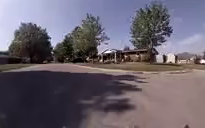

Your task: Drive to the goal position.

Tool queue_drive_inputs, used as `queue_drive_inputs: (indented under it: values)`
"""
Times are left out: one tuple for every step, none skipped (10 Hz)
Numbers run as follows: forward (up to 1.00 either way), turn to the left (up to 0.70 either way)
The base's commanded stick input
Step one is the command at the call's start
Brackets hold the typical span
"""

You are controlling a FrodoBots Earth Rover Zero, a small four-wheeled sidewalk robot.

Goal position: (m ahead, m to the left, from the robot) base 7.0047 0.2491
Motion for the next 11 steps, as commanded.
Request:
queue_drive_inputs:
  values:
    - [0.69,0.03]
    - [0.69,0.03]
    - [0.69,0.03]
    - [0.69,0.03]
    - [0.69,0.03]
    - [0.69,0.03]
    - [0.69,0.03]
    - [0.69,0.03]
    - [0.69,0.03]
    - [0.69,0.03]
    - [0.69,0.03]
